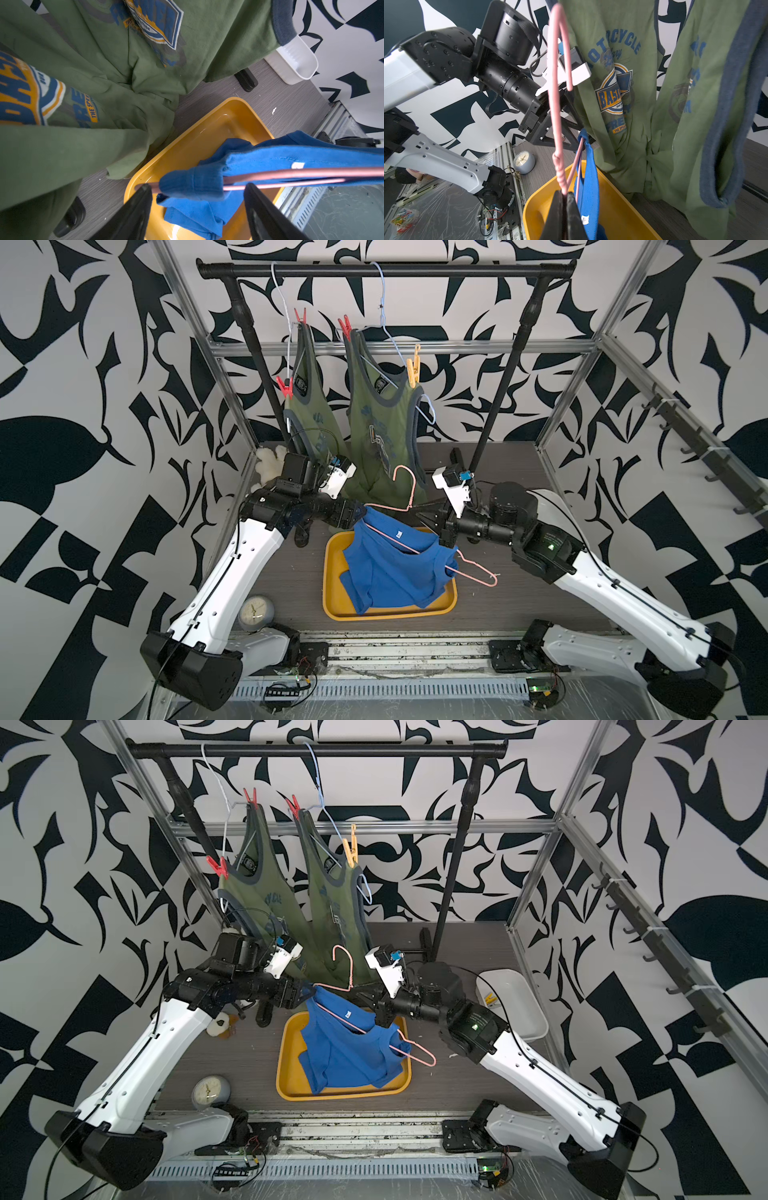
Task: Remove the clothespins securing tank tops to the hanger
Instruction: Remove the tank top from the hanger.
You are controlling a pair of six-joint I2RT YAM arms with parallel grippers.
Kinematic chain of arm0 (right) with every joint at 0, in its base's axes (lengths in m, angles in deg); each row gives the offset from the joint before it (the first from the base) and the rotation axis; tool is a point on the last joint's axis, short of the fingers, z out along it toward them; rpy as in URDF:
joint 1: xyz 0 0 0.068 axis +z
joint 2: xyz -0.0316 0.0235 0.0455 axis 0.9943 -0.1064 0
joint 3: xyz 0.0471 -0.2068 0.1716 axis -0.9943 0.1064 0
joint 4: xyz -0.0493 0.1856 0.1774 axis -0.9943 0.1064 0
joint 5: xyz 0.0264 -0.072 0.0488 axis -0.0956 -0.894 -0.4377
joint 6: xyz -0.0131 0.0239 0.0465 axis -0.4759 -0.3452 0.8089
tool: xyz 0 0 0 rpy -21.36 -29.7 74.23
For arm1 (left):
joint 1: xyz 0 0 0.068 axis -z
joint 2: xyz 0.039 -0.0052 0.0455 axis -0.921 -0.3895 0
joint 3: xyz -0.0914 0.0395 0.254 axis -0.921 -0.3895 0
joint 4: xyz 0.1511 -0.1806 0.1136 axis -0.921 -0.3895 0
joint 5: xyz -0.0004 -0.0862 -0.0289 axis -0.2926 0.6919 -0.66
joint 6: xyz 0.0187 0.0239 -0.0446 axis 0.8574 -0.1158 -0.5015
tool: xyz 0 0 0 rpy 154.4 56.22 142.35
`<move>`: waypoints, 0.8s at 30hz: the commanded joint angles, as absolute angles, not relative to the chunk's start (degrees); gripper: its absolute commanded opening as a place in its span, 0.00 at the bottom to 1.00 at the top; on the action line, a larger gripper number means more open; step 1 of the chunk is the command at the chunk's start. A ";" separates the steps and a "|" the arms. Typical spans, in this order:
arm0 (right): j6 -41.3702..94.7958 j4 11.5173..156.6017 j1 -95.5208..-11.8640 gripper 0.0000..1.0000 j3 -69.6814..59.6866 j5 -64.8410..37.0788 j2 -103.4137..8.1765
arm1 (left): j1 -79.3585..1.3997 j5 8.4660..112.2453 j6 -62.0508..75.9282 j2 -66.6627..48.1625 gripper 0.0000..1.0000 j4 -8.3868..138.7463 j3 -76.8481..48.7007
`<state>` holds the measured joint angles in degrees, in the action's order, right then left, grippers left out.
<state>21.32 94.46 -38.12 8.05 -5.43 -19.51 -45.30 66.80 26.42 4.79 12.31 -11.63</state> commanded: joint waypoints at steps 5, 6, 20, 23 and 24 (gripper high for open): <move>20.09 91.25 -37.66 0.00 5.24 -6.69 -17.73 | -45.10 64.31 26.53 4.42 0.63 13.20 -11.77; 20.14 91.08 -37.64 0.00 5.27 -6.44 -17.73 | -45.10 64.22 26.61 4.42 0.60 13.18 -11.77; 20.12 91.11 -37.14 0.00 4.94 -5.63 -16.72 | -45.06 62.26 26.38 4.28 0.12 13.73 -12.30; 19.57 92.64 -37.14 0.00 4.53 -5.78 -16.43 | -45.12 60.44 26.11 4.37 0.00 13.71 -12.31; 19.32 93.27 -37.14 0.00 4.35 -5.90 -16.41 | -45.19 59.67 26.01 4.43 0.00 13.73 -12.32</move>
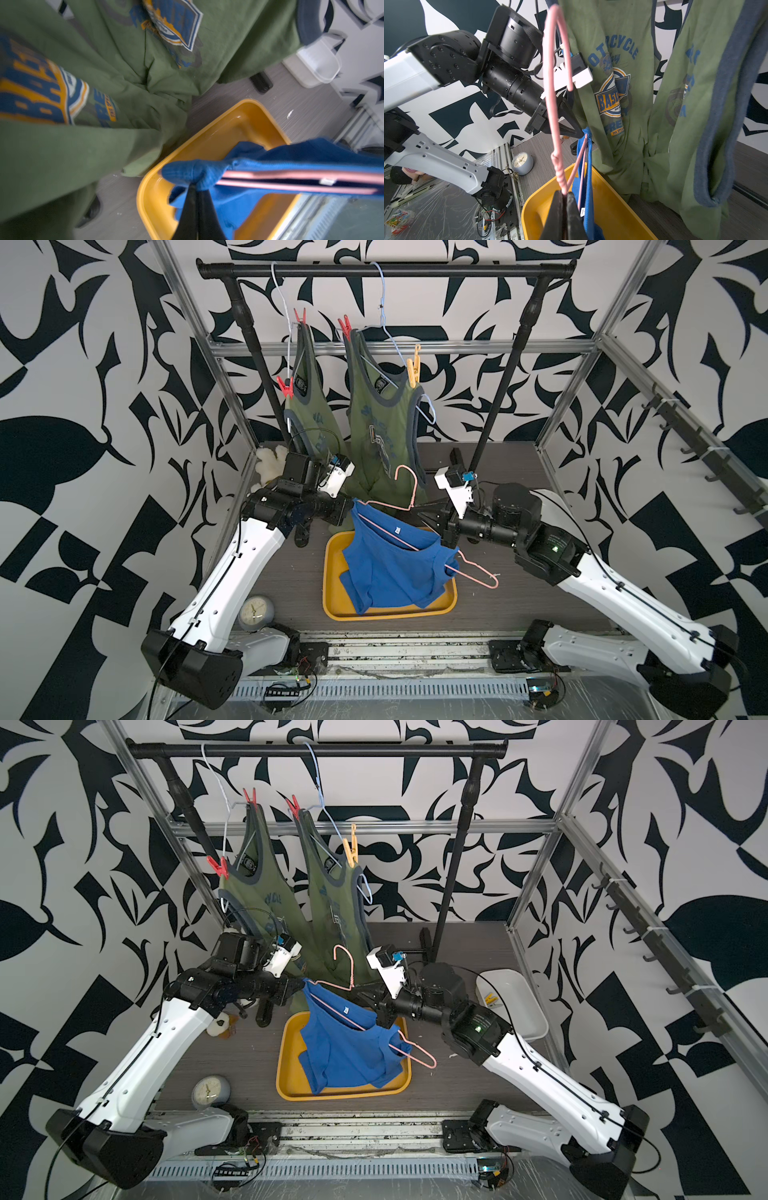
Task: Remove the clothespins securing tank tops to the hanger
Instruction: Remove the tank top from the hanger.
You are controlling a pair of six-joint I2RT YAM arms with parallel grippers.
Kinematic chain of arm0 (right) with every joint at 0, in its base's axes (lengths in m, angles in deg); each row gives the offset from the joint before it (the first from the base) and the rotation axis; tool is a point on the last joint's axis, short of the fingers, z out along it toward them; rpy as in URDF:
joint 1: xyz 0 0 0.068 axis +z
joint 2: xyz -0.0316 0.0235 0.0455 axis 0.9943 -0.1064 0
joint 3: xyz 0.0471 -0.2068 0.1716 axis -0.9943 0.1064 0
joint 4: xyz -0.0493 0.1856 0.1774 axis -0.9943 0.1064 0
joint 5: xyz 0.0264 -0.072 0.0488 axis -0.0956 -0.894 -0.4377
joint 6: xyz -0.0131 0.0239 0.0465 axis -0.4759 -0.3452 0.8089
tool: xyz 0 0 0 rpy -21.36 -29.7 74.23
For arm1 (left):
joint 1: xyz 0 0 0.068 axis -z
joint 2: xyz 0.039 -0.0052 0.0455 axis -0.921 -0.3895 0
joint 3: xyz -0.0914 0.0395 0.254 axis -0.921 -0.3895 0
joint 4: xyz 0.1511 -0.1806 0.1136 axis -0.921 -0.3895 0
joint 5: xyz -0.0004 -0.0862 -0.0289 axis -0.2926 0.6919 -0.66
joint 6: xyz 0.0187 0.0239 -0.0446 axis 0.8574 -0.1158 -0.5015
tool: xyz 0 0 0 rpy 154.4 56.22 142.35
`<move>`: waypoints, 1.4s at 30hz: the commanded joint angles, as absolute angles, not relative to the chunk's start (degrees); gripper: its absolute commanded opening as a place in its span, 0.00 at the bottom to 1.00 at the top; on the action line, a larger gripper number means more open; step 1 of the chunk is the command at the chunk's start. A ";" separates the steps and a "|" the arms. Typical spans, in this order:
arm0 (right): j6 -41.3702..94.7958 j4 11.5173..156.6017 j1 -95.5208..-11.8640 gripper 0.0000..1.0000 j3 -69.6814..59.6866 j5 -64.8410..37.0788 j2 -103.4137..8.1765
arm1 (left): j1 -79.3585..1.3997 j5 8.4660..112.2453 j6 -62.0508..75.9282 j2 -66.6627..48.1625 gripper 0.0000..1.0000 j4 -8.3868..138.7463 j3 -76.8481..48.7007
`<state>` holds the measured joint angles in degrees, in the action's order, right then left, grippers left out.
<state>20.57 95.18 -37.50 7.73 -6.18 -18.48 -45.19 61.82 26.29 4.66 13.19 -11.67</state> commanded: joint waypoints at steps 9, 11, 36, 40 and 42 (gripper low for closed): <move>18.32 95.41 -37.14 0.00 5.17 -7.40 -14.77 | -45.37 54.24 25.14 4.57 0.00 13.96 -12.30; 18.12 96.24 -37.14 0.00 5.16 -7.92 -14.09 | -45.73 52.86 24.76 4.66 0.00 14.23 -12.47; 18.48 83.27 -37.14 0.00 8.65 -11.18 -22.60 | -45.81 61.22 35.21 10.22 0.13 5.45 -17.97; 18.18 81.87 -37.14 0.00 8.95 -11.47 -24.27 | -45.81 60.70 40.54 11.37 0.26 0.04 -16.49; 17.96 81.27 -37.14 0.00 9.05 -11.38 -24.99 | -45.82 61.18 43.01 11.95 0.32 -2.34 -15.74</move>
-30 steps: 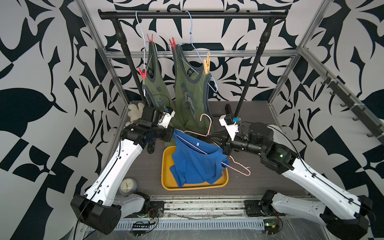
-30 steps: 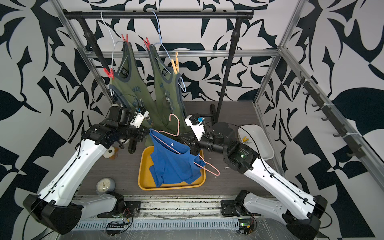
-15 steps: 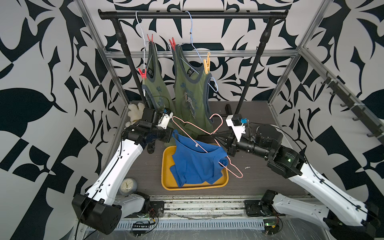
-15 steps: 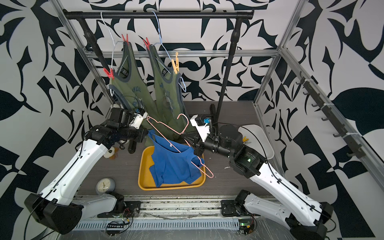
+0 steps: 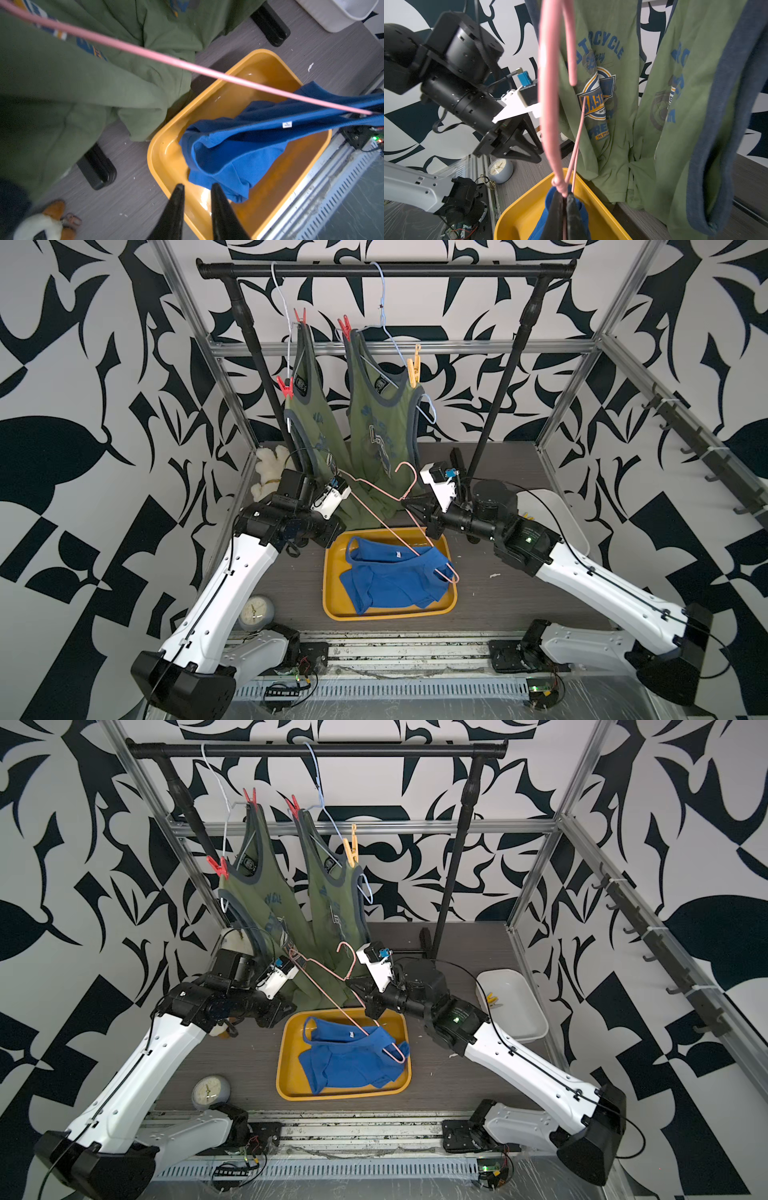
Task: Remove the clothespins securing tank tops to the hanger
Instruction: Remove the tank top from the hanger.
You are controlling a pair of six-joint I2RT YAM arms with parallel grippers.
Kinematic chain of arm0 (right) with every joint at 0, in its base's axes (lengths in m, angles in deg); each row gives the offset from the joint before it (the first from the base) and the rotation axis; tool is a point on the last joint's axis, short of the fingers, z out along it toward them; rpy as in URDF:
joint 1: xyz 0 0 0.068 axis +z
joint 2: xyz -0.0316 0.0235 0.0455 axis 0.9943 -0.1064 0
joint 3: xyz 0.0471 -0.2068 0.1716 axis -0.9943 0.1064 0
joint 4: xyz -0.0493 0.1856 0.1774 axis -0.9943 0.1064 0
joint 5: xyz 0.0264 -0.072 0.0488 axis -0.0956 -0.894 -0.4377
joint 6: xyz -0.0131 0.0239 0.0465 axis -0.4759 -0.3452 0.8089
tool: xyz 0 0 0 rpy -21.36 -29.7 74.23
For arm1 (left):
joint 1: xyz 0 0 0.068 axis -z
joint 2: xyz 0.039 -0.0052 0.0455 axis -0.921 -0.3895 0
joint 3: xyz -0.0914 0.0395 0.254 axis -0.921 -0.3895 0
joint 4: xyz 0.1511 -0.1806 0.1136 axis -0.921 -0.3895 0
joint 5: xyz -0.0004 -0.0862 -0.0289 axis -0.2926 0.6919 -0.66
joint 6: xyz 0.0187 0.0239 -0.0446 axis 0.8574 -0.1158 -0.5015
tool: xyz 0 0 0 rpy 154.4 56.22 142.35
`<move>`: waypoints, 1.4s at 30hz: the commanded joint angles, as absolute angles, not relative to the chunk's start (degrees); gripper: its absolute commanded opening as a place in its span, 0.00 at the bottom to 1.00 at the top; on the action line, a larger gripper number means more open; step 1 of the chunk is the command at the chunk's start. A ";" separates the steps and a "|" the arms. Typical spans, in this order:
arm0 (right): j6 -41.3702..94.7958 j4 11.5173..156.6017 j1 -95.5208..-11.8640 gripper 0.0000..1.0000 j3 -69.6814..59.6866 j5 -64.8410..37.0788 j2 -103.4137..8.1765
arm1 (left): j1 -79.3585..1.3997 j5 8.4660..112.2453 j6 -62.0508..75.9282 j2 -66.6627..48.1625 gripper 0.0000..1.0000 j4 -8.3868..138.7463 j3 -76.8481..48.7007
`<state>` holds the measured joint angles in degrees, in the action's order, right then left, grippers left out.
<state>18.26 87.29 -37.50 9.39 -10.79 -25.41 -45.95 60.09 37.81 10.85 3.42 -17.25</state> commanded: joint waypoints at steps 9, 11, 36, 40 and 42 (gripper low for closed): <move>18.68 68.73 -37.14 0.00 13.75 -11.32 -26.74 | -45.76 66.75 46.81 14.57 0.39 -6.04 -13.55; 18.86 66.48 -37.14 0.00 14.09 -11.60 -28.18 | -45.73 67.71 46.99 15.23 0.39 -6.56 -12.76; 23.79 25.76 -37.22 0.00 25.52 -26.35 -36.66 | -46.60 69.00 46.00 14.16 0.39 -7.03 -9.82; 24.70 25.70 -37.22 0.00 23.34 -24.33 -38.54 | -47.02 69.10 45.80 13.83 0.39 -7.03 -9.61; 24.50 25.68 -37.22 0.00 22.73 -23.96 -38.75 | -47.24 69.21 45.84 13.67 0.39 -7.03 -9.49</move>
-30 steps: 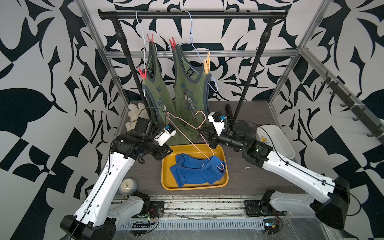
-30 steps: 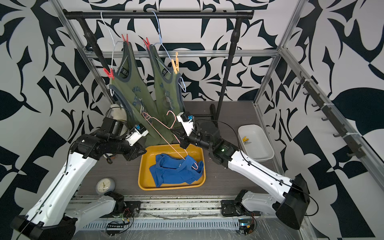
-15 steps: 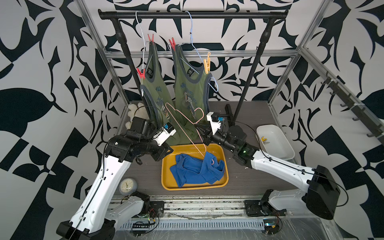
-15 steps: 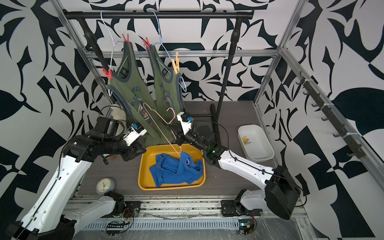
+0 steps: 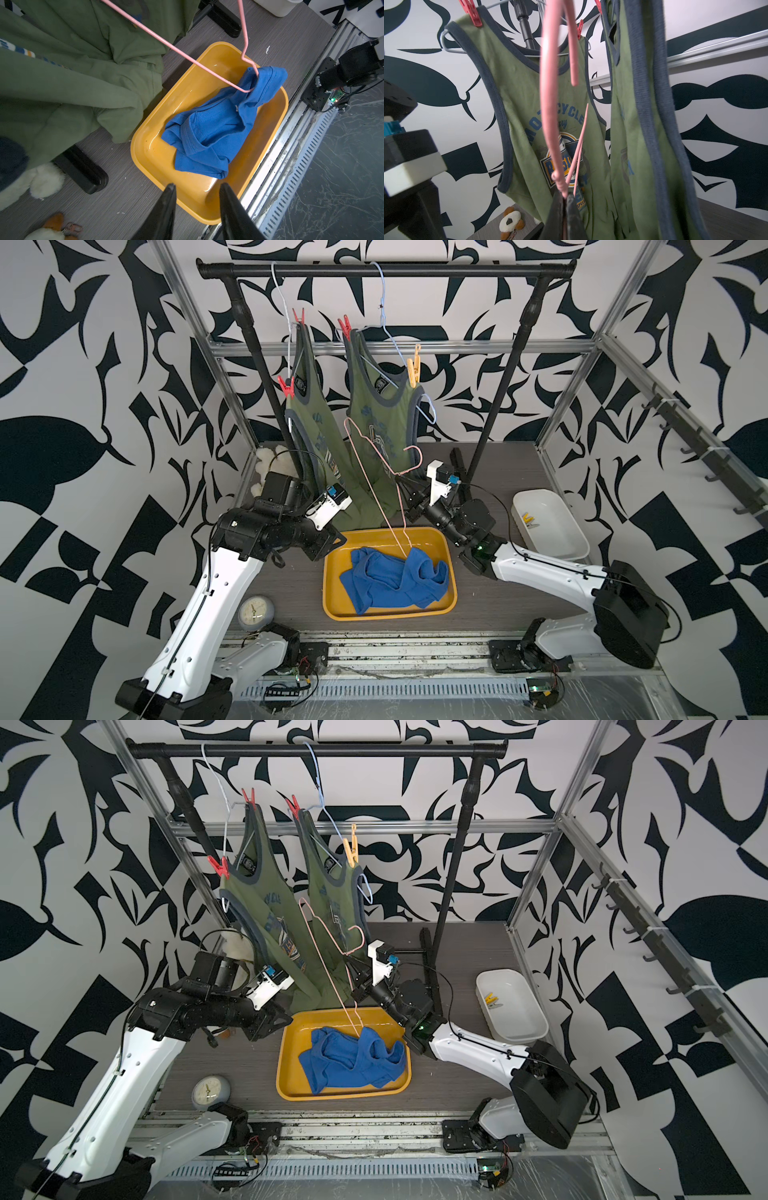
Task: Remove the clothespins securing tank tops to the hanger
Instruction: Remove the tank top from the hanger, then place the hanger on the clothesline.
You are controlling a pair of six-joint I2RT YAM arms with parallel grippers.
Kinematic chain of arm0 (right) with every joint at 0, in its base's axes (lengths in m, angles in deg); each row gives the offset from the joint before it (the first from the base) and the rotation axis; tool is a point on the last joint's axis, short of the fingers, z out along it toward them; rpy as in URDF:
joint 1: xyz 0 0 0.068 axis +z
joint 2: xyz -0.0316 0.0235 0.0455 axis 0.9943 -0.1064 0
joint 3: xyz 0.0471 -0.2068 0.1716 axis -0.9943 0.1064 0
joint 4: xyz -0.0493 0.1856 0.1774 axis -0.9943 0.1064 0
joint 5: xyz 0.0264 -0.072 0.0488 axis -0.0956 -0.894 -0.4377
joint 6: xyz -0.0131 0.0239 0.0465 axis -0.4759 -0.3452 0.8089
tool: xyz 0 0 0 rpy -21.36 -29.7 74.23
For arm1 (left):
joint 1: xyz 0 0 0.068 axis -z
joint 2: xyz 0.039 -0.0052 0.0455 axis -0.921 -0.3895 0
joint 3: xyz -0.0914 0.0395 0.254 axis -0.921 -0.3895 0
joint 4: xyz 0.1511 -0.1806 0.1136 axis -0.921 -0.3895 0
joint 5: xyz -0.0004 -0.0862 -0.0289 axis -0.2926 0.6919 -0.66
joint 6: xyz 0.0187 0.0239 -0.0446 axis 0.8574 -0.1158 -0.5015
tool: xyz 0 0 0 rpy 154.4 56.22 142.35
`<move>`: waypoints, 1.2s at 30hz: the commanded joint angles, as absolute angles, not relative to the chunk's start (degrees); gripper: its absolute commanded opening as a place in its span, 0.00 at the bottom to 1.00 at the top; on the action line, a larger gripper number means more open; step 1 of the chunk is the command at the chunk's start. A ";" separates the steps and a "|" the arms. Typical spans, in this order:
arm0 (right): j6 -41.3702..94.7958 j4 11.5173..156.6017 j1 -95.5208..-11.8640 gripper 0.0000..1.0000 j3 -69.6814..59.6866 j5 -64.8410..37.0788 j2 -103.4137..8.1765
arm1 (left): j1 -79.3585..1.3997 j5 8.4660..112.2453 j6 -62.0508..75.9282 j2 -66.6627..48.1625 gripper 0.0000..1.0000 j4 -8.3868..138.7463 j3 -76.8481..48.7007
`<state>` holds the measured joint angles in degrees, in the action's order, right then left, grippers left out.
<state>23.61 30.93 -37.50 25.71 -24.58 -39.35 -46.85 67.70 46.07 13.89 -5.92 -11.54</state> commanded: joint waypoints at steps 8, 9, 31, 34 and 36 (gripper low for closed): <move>21.12 36.56 -37.22 0.00 16.31 -20.52 -35.57 | -47.47 68.40 46.23 13.53 0.39 -6.69 -8.87; 20.57 37.54 -37.22 0.00 15.31 -20.38 -35.31 | -47.49 68.07 46.33 13.49 0.39 -6.50 -8.74; 19.15 93.56 -37.23 0.00 -3.00 -20.43 -17.83 | -47.47 74.18 46.61 12.85 0.43 -7.47 0.28; 19.85 101.22 -37.22 0.00 -4.14 -23.65 -13.71 | -47.35 75.34 46.04 12.50 0.44 -7.36 2.28; 20.59 105.49 -37.22 0.00 -4.30 -24.73 -11.13 | -47.35 75.95 45.22 12.06 0.45 -7.34 4.06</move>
